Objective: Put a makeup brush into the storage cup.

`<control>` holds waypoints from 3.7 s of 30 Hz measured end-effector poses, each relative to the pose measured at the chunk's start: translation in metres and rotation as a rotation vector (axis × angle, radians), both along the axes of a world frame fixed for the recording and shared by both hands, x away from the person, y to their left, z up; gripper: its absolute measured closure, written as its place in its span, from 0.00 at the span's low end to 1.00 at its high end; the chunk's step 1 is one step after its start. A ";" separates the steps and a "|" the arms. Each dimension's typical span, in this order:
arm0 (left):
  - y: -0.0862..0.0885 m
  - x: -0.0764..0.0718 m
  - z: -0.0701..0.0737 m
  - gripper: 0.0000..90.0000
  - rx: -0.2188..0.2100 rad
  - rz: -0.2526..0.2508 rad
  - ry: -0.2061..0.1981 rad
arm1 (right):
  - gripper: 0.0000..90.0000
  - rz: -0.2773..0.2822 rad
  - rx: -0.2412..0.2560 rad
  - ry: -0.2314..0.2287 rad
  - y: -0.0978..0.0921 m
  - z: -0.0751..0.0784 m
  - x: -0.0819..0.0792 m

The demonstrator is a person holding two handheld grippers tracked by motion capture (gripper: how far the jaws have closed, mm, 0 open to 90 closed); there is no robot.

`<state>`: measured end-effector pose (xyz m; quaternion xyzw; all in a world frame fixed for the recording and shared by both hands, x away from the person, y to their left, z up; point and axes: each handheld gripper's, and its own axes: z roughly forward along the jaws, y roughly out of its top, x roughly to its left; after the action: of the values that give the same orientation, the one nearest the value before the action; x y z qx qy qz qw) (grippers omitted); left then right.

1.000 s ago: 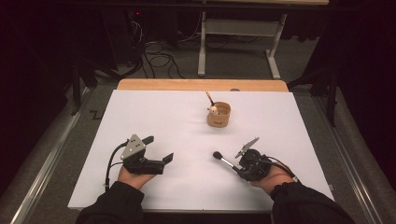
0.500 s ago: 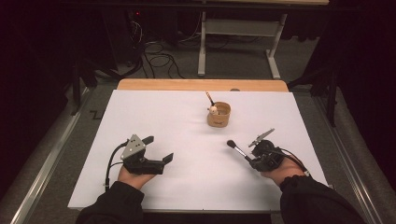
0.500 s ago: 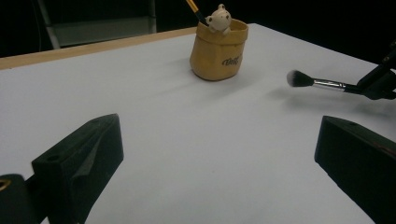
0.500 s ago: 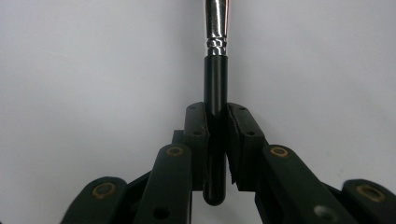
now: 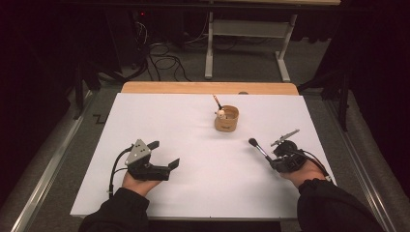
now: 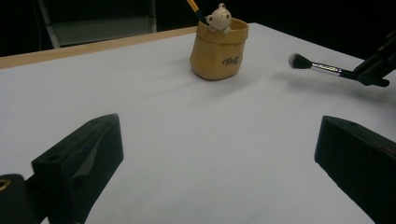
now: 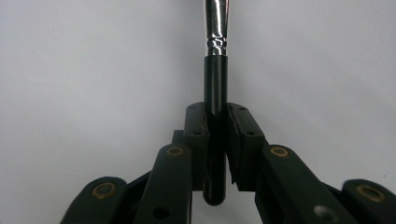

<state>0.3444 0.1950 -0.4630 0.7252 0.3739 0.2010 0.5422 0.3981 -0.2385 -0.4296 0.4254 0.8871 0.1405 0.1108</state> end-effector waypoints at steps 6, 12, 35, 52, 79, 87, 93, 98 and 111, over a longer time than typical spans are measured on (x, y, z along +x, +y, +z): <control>0.000 0.000 0.000 0.02 0.000 0.000 0.000 | 0.90 -0.004 0.005 -0.005 -0.001 -0.001 0.000; 0.001 0.000 0.000 0.02 0.000 0.000 0.000 | 0.90 -0.011 0.034 -0.028 0.003 0.000 0.000; 0.000 0.001 -0.001 0.02 0.004 0.004 0.002 | 0.90 -0.070 0.230 -0.216 -0.001 -0.005 -0.006; -0.001 0.003 -0.003 0.02 0.018 0.006 0.013 | 0.90 -0.152 0.471 -0.378 -0.009 -0.029 -0.012; -0.003 0.006 -0.007 0.02 0.009 0.009 0.049 | 0.90 -0.080 0.548 -0.514 -0.007 -0.030 -0.020; -0.002 0.006 -0.006 0.02 -0.003 0.006 0.053 | 0.90 -0.057 0.579 -0.589 -0.009 -0.025 -0.024; -0.002 0.006 -0.006 0.04 -0.009 0.002 0.052 | 0.90 -0.020 0.593 -0.626 -0.008 -0.022 -0.028; -0.003 0.005 -0.006 0.07 -0.022 -0.010 0.041 | 0.90 -0.013 0.614 -0.671 -0.007 -0.018 -0.032; -0.005 0.003 -0.003 0.05 -0.054 -0.012 0.048 | 0.90 0.012 0.644 -0.716 -0.004 -0.013 -0.037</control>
<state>0.3475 0.1904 -0.4659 0.7173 0.3877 0.1699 0.5535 0.3615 -0.2430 -0.4422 0.3577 0.7072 0.5464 0.2708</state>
